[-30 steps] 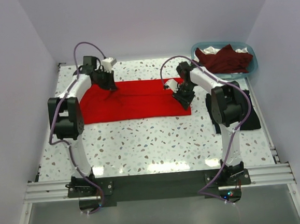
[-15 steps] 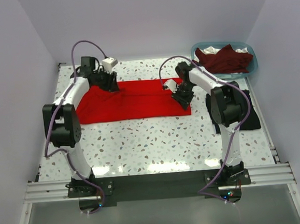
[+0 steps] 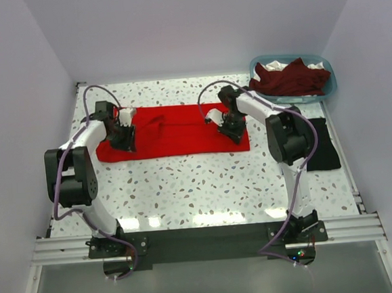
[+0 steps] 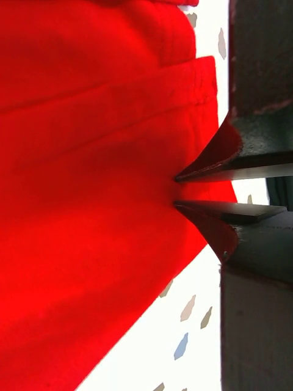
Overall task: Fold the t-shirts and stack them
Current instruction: Fold the tshirt
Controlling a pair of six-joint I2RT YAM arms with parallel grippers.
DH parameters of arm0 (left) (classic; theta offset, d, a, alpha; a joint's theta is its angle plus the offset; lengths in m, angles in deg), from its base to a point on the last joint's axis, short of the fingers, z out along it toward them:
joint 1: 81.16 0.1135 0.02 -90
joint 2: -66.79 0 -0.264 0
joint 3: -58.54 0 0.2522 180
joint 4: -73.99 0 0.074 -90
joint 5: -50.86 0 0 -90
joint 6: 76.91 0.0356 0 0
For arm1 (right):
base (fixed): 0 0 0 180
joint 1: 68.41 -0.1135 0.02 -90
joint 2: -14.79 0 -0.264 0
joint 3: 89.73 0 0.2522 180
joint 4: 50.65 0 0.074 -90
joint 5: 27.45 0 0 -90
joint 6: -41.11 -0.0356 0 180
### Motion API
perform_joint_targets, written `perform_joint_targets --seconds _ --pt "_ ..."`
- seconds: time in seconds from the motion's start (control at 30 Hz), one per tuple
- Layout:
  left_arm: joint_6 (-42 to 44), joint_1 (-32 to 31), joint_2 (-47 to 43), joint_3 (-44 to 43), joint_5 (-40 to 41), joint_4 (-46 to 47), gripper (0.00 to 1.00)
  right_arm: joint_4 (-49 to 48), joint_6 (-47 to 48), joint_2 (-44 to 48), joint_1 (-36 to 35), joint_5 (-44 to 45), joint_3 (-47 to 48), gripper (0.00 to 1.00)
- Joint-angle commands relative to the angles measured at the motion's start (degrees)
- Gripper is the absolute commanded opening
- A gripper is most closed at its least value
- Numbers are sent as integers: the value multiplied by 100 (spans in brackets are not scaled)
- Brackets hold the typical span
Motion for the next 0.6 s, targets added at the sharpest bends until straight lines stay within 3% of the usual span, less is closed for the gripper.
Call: perform_joint_targets --seconds 0.0,0.2,0.33,0.43,0.47,0.57 --pt "-206 87 157 22 749 -19 42 -175 306 64 -256 386 -699 22" --pt "118 140 1079 -504 1303 122 41 -53 368 819 -924 238 -2139 19" --pt "356 140 1984 -1548 1165 -44 41 342 280 1408 -1704 -795 -2459 20" --pt "567 0 2897 -3251 613 -421 44 825 236 1638 -1883 -1614 -2056 22" --pt "602 -105 3326 -4335 470 -554 45 940 210 1612 -1839 -2000 -1854 22" --pt "752 -115 3595 -5897 179 -933 48 1335 183 1402 -1420 -2240 -1002 22"
